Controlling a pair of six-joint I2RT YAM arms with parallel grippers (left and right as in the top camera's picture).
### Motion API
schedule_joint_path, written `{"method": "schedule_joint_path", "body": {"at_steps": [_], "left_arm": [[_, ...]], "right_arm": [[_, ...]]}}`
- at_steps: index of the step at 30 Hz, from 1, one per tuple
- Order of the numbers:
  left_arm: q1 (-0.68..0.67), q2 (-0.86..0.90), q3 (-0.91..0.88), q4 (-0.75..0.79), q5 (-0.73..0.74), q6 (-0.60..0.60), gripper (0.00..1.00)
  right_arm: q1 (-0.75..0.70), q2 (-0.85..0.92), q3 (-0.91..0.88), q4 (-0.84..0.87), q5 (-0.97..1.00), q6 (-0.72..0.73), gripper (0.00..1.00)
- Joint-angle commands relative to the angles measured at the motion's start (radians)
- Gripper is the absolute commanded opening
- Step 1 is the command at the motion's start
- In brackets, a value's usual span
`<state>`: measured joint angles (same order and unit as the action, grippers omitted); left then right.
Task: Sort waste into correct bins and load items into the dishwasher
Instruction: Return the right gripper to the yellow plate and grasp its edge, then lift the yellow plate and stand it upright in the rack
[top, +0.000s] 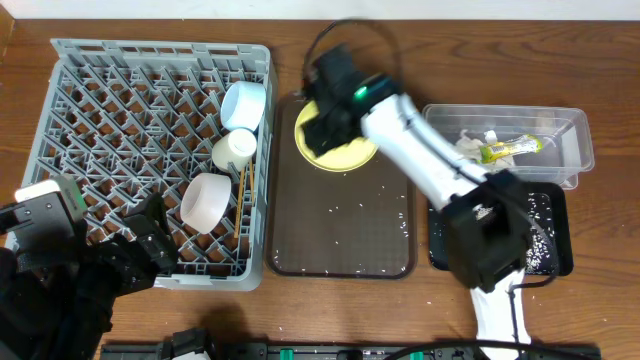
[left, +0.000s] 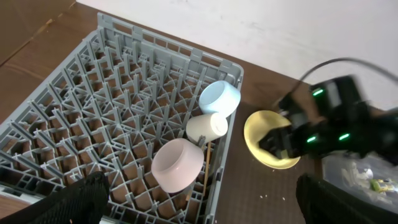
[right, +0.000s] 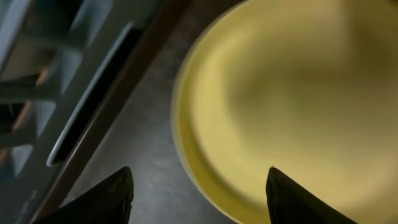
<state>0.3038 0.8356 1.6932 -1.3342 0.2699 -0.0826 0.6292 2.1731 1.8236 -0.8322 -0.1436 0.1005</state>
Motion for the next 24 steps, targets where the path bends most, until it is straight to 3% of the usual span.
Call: {"method": "schedule_joint_path", "body": {"at_steps": [1,4,10,11,13,14,19,24], "left_arm": [[0.003,0.000,0.005,0.003,-0.006,-0.009,0.97],[0.003,0.000,0.005,0.004,-0.006,-0.009,0.97],[0.003,0.000,0.005,0.004,-0.006,-0.009,0.97],[0.003,0.000,0.005,0.003,-0.006,-0.009,0.97],[0.003,0.000,0.005,0.004,-0.006,-0.009,0.97],[0.003,0.000,0.005,0.003,-0.006,-0.009,0.97],[0.003,0.000,0.005,0.004,-0.006,-0.009,0.97],[0.003,0.000,0.005,0.003,-0.006,-0.009,0.97]], "right_arm": [[0.060,0.015,-0.102,0.093,0.133,-0.005,0.71],[0.097,0.015,-0.194,0.210,0.205,-0.003,0.68],[0.114,0.015,-0.299,0.319,0.328,0.074,0.53],[0.111,0.015,-0.304,0.320,0.328,0.079,0.45],[0.106,0.015,-0.306,0.316,0.327,0.079,0.12],[0.104,0.015,-0.306,0.315,0.327,0.079,0.01],[0.102,-0.030,-0.293,0.270,0.303,0.087,0.01],[0.102,-0.207,-0.240,0.236,0.246,0.086,0.01]]}}
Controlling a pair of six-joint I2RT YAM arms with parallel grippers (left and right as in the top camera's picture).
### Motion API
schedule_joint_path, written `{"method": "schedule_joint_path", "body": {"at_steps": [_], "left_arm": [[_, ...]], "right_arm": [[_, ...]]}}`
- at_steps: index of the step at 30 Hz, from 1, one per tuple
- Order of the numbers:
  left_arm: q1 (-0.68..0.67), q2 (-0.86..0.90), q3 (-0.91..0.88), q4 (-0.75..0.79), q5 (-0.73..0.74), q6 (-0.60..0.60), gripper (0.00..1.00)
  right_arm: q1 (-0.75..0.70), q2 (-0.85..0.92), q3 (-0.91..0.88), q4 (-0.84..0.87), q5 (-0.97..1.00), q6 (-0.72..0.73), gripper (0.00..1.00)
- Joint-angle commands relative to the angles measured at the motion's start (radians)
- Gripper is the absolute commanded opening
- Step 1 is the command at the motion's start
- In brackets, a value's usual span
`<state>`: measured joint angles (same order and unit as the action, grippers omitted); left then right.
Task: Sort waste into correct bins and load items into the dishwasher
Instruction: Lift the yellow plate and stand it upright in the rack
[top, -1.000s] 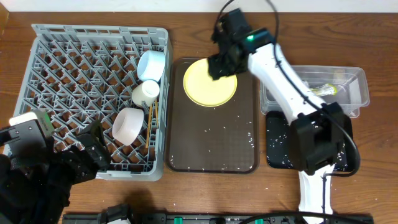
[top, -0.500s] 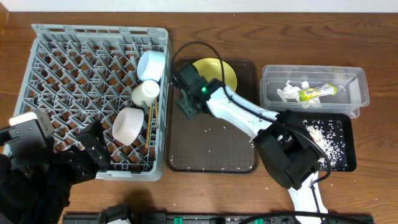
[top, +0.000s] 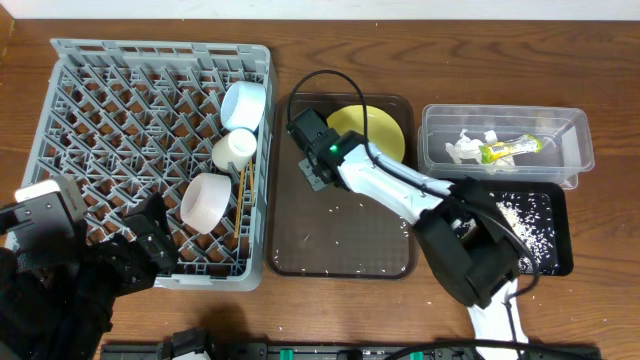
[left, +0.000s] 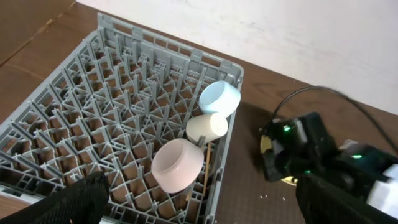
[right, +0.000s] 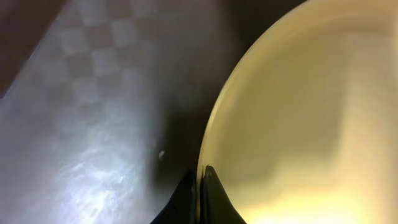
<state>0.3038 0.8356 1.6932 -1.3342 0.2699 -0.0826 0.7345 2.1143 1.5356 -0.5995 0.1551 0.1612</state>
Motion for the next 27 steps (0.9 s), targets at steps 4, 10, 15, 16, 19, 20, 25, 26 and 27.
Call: {"method": "schedule_joint_path", "body": {"at_steps": [4,10,15,16,19,20,25,26,27], "left_arm": [[0.003,0.000,0.005,0.003,-0.006,-0.009,0.97],[0.003,0.000,0.005,0.003,-0.006,-0.009,0.97],[0.003,0.000,0.005,0.003,-0.006,-0.009,0.97],[0.003,0.000,0.005,0.003,-0.006,-0.009,0.97],[0.003,0.000,0.005,0.004,-0.006,-0.009,0.97],[0.003,0.000,0.005,0.003,-0.006,-0.009,0.97],[0.003,0.000,0.005,0.004,-0.006,-0.009,0.97],[0.003,0.000,0.005,0.004,-0.006,-0.009,0.97],[0.003,0.000,0.005,0.004,-0.006,-0.009,0.97]], "right_arm": [[-0.009,-0.321,0.086,0.060,-0.176,0.091,0.01],[-0.038,-0.429,0.086,0.395,-0.536,0.354,0.01],[-0.002,-0.339,0.086,0.814,-0.689,0.637,0.01],[0.013,-0.311,0.086,0.886,-0.687,0.680,0.01],[0.059,-0.198,0.086,1.132,-0.674,0.780,0.01],[0.071,-0.161,0.086,1.194,-0.663,0.814,0.01],[0.117,0.060,0.086,1.507,-0.601,0.978,0.01],[0.128,0.107,0.086,1.588,-0.594,0.996,0.01],[0.143,0.171,0.086,1.695,-0.575,1.022,0.01]]}}
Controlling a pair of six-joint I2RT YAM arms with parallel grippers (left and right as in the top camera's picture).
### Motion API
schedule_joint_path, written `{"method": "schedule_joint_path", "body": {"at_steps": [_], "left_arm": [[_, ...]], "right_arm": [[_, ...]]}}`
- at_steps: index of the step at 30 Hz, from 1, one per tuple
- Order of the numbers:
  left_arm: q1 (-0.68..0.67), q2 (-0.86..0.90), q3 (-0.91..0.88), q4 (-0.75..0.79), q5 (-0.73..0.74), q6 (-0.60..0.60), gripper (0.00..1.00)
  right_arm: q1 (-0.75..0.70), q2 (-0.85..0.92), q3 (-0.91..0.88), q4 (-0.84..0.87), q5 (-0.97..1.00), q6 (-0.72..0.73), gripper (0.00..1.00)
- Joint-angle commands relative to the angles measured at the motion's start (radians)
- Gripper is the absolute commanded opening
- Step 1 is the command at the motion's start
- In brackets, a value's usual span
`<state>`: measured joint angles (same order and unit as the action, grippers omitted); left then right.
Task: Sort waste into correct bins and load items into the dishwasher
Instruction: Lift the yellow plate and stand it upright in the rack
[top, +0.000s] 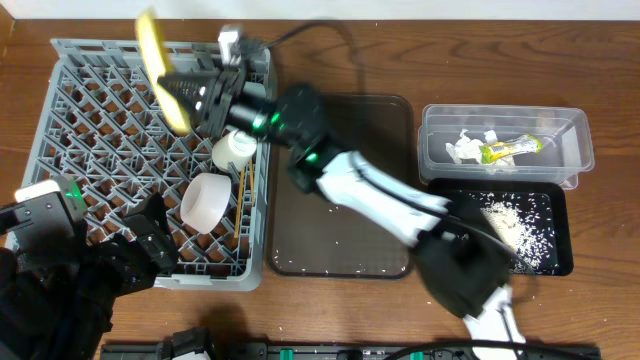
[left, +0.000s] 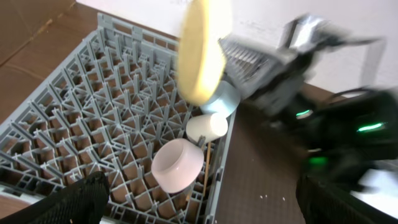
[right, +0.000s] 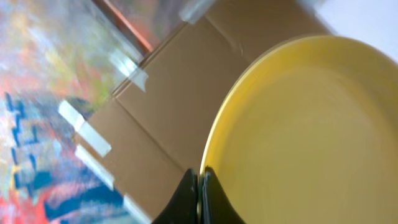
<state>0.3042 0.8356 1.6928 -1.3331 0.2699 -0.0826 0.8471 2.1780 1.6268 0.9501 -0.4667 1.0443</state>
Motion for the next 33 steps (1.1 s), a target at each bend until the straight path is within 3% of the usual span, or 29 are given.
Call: {"method": "schedule_joint_path", "body": {"at_steps": [1,8,27,33], "left_arm": [[0.002,0.000,0.005,0.003,-0.006,-0.009,0.97],[0.002,0.000,0.005,0.002,-0.006,-0.009,0.97],[0.002,0.000,0.005,0.003,-0.006,-0.009,0.97],[0.002,0.000,0.005,0.002,-0.006,-0.009,0.97]], "right_arm": [[0.039,0.146,-0.005,0.203,0.062,0.156,0.01],[0.064,0.280,-0.005,0.277,0.130,0.193,0.01],[-0.006,0.266,-0.003,0.450,0.148,0.202,0.01],[-0.023,0.257,-0.004,0.383,0.121,0.283,0.01]]}}
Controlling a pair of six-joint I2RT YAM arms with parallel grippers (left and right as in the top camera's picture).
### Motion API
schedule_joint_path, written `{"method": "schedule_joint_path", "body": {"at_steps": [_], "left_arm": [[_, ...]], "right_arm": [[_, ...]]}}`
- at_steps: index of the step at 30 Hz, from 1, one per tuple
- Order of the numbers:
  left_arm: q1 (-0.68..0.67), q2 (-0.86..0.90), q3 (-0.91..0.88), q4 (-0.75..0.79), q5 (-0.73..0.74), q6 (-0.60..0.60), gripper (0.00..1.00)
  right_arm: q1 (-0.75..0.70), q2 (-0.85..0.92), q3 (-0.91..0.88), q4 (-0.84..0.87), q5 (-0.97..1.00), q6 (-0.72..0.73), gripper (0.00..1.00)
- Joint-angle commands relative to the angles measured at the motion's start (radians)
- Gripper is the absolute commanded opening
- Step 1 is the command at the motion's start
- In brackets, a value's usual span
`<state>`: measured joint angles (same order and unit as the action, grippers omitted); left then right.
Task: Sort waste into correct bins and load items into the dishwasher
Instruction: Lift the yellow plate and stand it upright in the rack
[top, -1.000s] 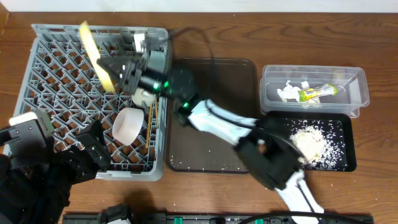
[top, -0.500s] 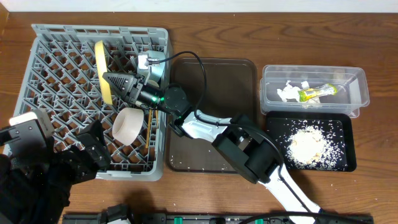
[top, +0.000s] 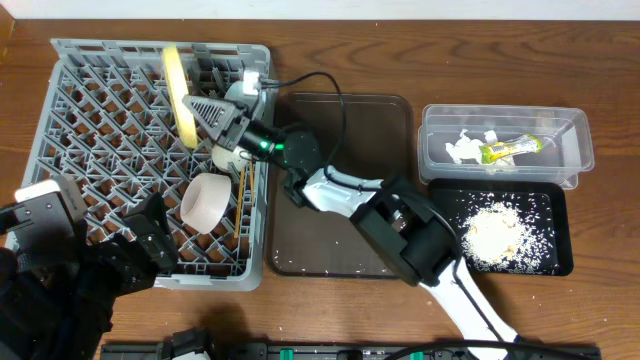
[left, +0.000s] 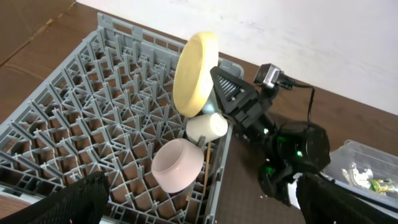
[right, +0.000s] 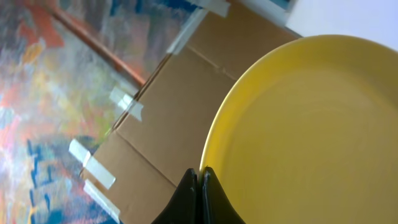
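A yellow plate (top: 180, 95) stands on edge over the back rows of the grey dish rack (top: 90, 130), just left of the cups. My right gripper (top: 212, 108) is shut on its rim; in the right wrist view the fingertips (right: 200, 186) pinch the plate's (right: 311, 137) edge. The left wrist view shows the plate (left: 196, 74) tilted in front of a blue cup (left: 210, 107). I cannot tell whether it rests between the prongs. My left gripper (left: 199, 208) hangs open over the rack's near edge, holding nothing.
In the rack lie a pink bowl (top: 205, 203), a white cup (top: 232, 152) and a chopstick (top: 243, 190). A brown tray (top: 340, 210) sits mid-table. At right are a clear bin (top: 505, 140) with waste and a black tray (top: 500, 235) with crumbs.
The plate, still in my right gripper, has come down and slightly right, from high over the rack's back to close above its back rows. The left arm has not moved.
My right gripper was open over the yellow plate on the brown tray. Then it was shut on the plate's rim there. Then it held the plate on edge high over the rack, and now holds it low at the rack's back rows.
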<state>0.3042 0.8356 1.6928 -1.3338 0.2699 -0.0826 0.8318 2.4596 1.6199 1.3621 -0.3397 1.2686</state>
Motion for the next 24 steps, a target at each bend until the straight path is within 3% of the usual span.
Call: {"method": "schedule_joint_path", "body": {"at_steps": [1,9,11,13,15,16,17,20,24], "left_arm": [[0.002,0.000,0.005,0.003,-0.006,-0.009,0.97],[0.002,0.000,0.005,0.003,-0.006,-0.009,0.97],[0.002,0.000,0.005,0.003,-0.006,-0.009,0.97],[0.002,0.000,0.005,0.003,-0.006,-0.009,0.97],[0.002,0.000,0.005,0.003,-0.006,-0.009,0.97],[0.002,0.000,0.005,0.003,-0.006,-0.009,0.97],[0.002,0.000,0.005,0.003,-0.006,-0.009,0.97],[0.002,0.000,0.005,0.003,-0.006,-0.009,0.97],[0.002,0.000,0.005,0.003,-0.006,-0.009,0.96]], "right_arm": [[0.001,-0.024,0.003,-0.098,-0.005,0.058,0.01],[0.040,-0.024,0.003,-0.244,0.026,0.017,0.03],[0.041,-0.024,0.003,-0.220,0.029,0.017,0.27],[0.034,-0.024,0.003,-0.177,0.037,0.017,0.38],[0.018,-0.027,0.003,-0.148,0.035,0.018,0.58],[0.006,-0.031,0.003,-0.142,0.024,0.026,0.95],[-0.008,-0.038,0.003,-0.151,0.004,0.041,0.99],[-0.050,-0.077,0.003,-0.257,-0.095,0.033,0.99],[-0.108,-0.188,0.003,-0.559,-0.206,-0.104,0.99]]}}
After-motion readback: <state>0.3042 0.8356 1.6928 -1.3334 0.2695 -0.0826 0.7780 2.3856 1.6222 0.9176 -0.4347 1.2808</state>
